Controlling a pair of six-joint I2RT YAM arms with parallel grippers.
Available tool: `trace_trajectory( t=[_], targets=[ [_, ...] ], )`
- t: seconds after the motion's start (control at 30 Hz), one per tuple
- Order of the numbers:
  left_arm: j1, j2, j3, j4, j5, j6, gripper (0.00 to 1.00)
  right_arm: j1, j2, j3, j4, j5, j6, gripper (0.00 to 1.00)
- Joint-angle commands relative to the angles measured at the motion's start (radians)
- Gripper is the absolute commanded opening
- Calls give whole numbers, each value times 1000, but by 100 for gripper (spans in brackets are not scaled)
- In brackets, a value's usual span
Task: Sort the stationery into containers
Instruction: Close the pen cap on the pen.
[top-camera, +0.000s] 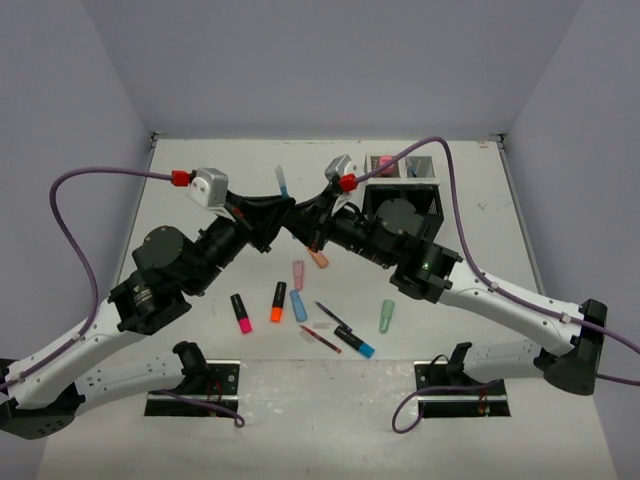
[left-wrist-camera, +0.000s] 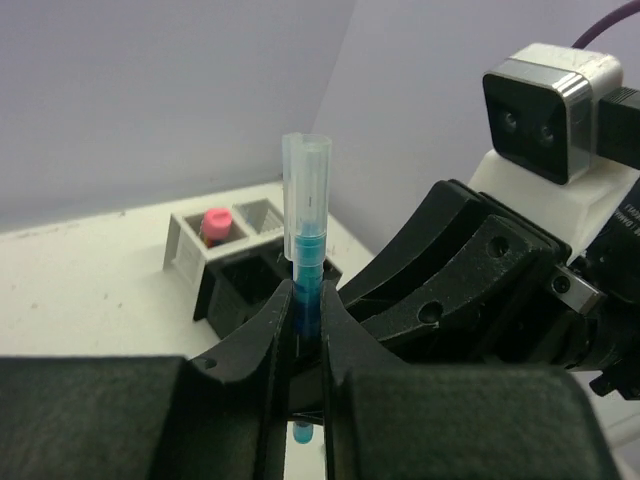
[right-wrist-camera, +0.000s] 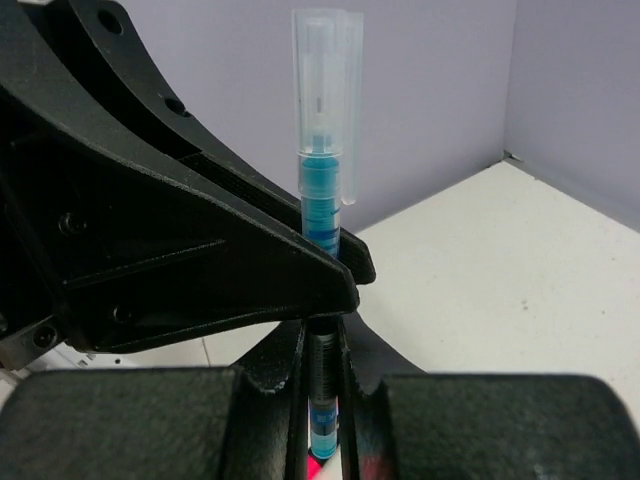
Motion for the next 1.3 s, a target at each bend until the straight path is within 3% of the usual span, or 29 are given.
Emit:
trace_trajectory(
  t=[0.0,0.13,0.2,0.27,0.4,0.47,0.6,0.8,0.87,1.0,1.17,1.27],
  targets=[
    [-22,-12,116,-215,97,91,29,-25,-79,-138,252,-12,12,0],
    [-23,-62,177,-201,180,184,85,-39,-108,-196,183,-190,27,0],
    [-22,-94,188,-155,261,240,95,-105,-145,-229,156,-379,62,0],
    [-22,-100,207,-123,369,249,97,-166,-184,-258,164,-675,88,0],
    [-22,-65,236,-65,591,227,97,-210,-245,-254,178,-1097,119,0],
    [-22,-31,230,3,775,210,92,-209,-265,-242,219,-1219,197,0],
    [-22,22,212,136,996,153,87,-209,-299,-245,276,-1235,274,0],
    [-22,120,235,199,1101,120,79,-182,-283,-194,265,-1286,334,0],
    [-22,142,240,233,1147,102,71,-177,-279,-185,265,-1283,350,0],
    [-22,169,232,265,1193,76,64,-177,-288,-172,254,-1247,370,0],
    [-22,182,205,316,1205,48,43,-177,-286,-159,223,-1180,349,0],
    [-22,187,200,314,1205,44,41,-178,-275,-154,225,-1169,355,0]
  ],
)
